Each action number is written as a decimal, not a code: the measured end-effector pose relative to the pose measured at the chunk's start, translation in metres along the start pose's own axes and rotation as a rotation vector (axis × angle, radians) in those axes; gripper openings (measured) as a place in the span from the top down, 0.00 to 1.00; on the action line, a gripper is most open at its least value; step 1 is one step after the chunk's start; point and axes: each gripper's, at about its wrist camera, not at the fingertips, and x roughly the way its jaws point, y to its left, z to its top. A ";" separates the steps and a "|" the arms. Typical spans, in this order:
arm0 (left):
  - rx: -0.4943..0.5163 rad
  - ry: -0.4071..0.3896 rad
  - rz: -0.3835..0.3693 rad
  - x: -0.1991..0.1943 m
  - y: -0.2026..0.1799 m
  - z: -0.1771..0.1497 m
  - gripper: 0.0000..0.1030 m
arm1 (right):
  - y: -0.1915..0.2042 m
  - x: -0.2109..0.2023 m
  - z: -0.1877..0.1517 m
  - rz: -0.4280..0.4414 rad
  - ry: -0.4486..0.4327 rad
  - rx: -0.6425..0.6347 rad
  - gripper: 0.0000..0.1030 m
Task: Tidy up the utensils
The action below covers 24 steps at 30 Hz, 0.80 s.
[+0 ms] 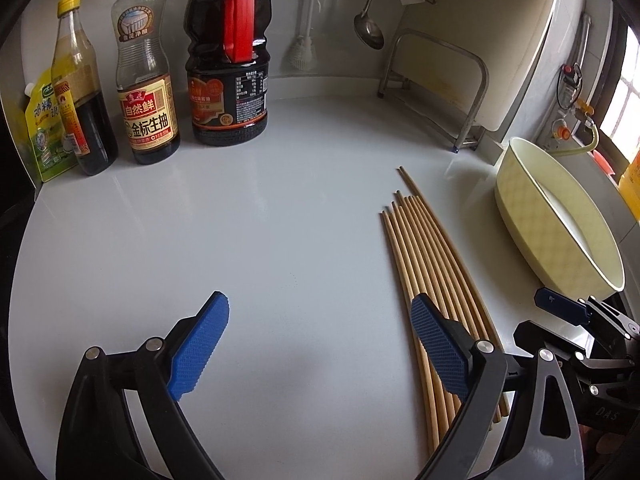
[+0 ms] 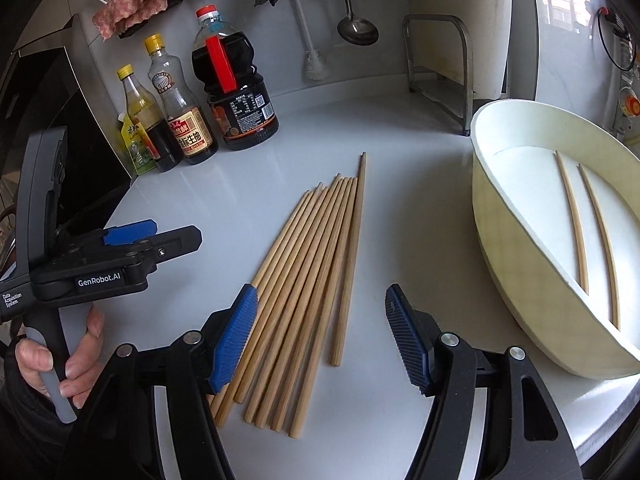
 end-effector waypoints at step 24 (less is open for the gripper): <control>0.234 0.086 0.014 0.028 -0.041 -0.021 0.12 | -0.030 -0.016 -0.020 0.076 -0.005 0.104 0.37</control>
